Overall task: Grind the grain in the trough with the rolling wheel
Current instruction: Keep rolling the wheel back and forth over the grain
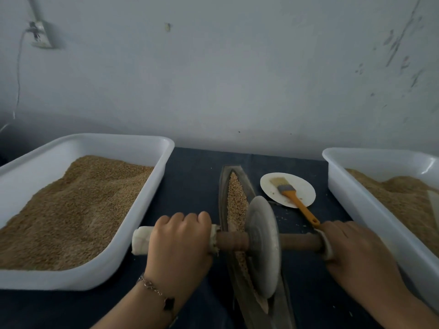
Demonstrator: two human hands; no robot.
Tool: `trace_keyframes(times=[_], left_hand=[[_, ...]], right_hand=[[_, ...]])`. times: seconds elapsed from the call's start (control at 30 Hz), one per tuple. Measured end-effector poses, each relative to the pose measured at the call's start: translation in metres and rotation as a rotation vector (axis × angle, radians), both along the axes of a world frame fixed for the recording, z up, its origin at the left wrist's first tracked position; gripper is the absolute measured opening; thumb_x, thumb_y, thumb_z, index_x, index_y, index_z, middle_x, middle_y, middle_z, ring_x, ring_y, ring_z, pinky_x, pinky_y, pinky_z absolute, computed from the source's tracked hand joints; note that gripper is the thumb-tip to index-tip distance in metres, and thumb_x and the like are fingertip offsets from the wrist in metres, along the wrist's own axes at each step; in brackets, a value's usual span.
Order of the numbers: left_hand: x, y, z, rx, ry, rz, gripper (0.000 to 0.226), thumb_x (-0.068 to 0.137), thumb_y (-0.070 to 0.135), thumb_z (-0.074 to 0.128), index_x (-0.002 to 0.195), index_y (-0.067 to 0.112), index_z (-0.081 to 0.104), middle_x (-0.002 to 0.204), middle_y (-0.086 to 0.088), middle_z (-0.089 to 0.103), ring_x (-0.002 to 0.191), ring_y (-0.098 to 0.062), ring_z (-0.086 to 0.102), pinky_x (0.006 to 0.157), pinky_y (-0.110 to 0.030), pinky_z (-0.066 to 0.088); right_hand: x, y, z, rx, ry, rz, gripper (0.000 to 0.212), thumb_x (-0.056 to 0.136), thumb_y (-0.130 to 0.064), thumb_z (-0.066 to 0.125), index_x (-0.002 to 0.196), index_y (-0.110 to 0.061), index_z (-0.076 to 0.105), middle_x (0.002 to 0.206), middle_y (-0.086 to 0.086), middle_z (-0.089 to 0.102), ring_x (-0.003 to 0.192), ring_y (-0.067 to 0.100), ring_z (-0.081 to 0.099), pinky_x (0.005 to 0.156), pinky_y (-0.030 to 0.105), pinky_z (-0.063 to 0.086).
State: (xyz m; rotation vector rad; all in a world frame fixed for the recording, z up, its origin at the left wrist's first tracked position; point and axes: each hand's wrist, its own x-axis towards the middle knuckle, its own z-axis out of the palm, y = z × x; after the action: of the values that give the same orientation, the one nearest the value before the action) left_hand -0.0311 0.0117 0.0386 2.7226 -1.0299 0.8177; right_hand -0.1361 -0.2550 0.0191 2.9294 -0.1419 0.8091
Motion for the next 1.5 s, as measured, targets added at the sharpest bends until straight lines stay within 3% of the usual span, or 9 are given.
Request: trace_keyframes(times=[0.1, 0.23, 0.37, 0.47, 0.7, 0.9, 1.1, 1.27, 1.5], left_hand=[[0.011, -0.005, -0.005, 0.001, 0.044, 0.012, 0.053, 0.030, 0.017, 0.082, 0.054, 0.022, 0.036, 0.041, 0.005, 0.041, 0.036, -0.014, 0.033, 0.047, -0.024, 0.022], [0.043, -0.015, -0.017, 0.151, 0.070, 0.167, 0.033, 0.077, 0.034, 0.058, 0.068, 0.027, 0.027, 0.059, 0.012, 0.033, 0.057, -0.008, 0.034, 0.058, -0.026, 0.025], [0.082, -0.031, -0.012, 0.109, 0.083, 0.188, 0.026, 0.087, 0.039, 0.048, 0.071, 0.026, 0.033, 0.061, 0.011, 0.033, 0.059, -0.011, 0.038, 0.059, -0.026, 0.027], [0.112, -0.045, -0.010, 0.059, 0.081, 0.259, 0.024, 0.090, 0.037, 0.049, 0.075, 0.023, 0.037, 0.066, 0.008, 0.040, 0.062, -0.013, 0.040, 0.061, -0.028, 0.030], [0.138, -0.050, -0.013, 0.000, 0.129, 0.313, 0.023, 0.089, 0.034, 0.053, 0.075, 0.021, 0.039, 0.065, 0.007, 0.041, 0.062, -0.013, 0.043, 0.061, -0.028, 0.034], [0.117, -0.044, -0.013, 0.048, 0.112, 0.254, 0.027, 0.086, 0.038, 0.054, 0.073, 0.023, 0.037, 0.059, 0.009, 0.035, 0.058, -0.010, 0.039, 0.059, -0.027, 0.031], [0.061, -0.025, -0.014, 0.087, 0.123, 0.222, 0.026, 0.085, 0.041, 0.055, 0.081, 0.026, 0.034, 0.074, 0.010, 0.041, 0.068, -0.010, 0.039, 0.065, -0.025, 0.030], [0.014, 0.004, -0.017, 0.071, 0.247, 0.192, 0.025, 0.083, 0.044, 0.051, 0.075, 0.030, 0.031, 0.072, 0.010, 0.051, 0.071, -0.012, 0.054, 0.061, -0.027, 0.027], [0.024, -0.001, -0.017, 0.142, 0.259, 0.226, 0.018, 0.086, 0.042, 0.044, 0.078, 0.031, 0.032, 0.070, 0.011, 0.039, 0.066, -0.008, 0.045, 0.057, -0.025, 0.025]], right_hand=[[0.011, 0.000, 0.005, -0.002, 0.104, 0.020, 0.048, 0.039, -0.005, 0.088, 0.067, -0.024, 0.054, 0.058, -0.009, 0.049, 0.049, 0.013, 0.044, 0.043, 0.026, 0.033], [0.049, -0.010, 0.009, -0.074, 0.250, -0.007, 0.030, 0.069, -0.028, 0.073, 0.082, -0.034, 0.047, 0.077, -0.011, 0.058, 0.066, 0.008, 0.050, 0.055, 0.024, 0.036], [0.103, -0.020, 0.009, 0.020, 0.279, -0.104, 0.024, 0.077, -0.029, 0.061, 0.099, -0.031, 0.052, 0.090, -0.007, 0.065, 0.081, 0.017, 0.061, 0.063, 0.032, 0.046], [0.137, -0.023, 0.011, -0.020, 0.166, -0.113, 0.012, 0.076, -0.025, 0.061, 0.082, -0.025, 0.050, 0.080, -0.004, 0.063, 0.069, 0.020, 0.056, 0.057, 0.032, 0.037], [0.165, -0.025, 0.017, -0.172, -0.037, -0.062, 0.019, 0.076, -0.015, 0.069, 0.070, -0.017, 0.051, 0.063, 0.002, 0.059, 0.052, 0.020, 0.041, 0.052, 0.029, 0.025], [0.147, -0.022, 0.009, -0.121, 0.065, -0.152, 0.017, 0.077, -0.016, 0.059, 0.077, -0.022, 0.044, 0.077, -0.002, 0.062, 0.062, 0.017, 0.040, 0.058, 0.030, 0.029], [0.083, -0.003, 0.004, -0.074, 0.014, -0.088, 0.027, 0.065, -0.011, 0.080, 0.084, -0.017, 0.062, 0.072, 0.002, 0.064, 0.064, 0.022, 0.057, 0.056, 0.035, 0.041], [0.034, 0.014, 0.023, -0.145, -0.045, 0.050, 0.044, 0.039, 0.002, 0.084, 0.064, -0.017, 0.053, 0.057, 0.000, 0.052, 0.049, 0.021, 0.048, 0.049, 0.028, 0.026], [0.051, 0.012, 0.021, -0.091, 0.003, 0.033, 0.043, 0.040, -0.001, 0.086, 0.061, -0.017, 0.052, 0.053, 0.001, 0.053, 0.046, 0.021, 0.049, 0.046, 0.029, 0.027]])
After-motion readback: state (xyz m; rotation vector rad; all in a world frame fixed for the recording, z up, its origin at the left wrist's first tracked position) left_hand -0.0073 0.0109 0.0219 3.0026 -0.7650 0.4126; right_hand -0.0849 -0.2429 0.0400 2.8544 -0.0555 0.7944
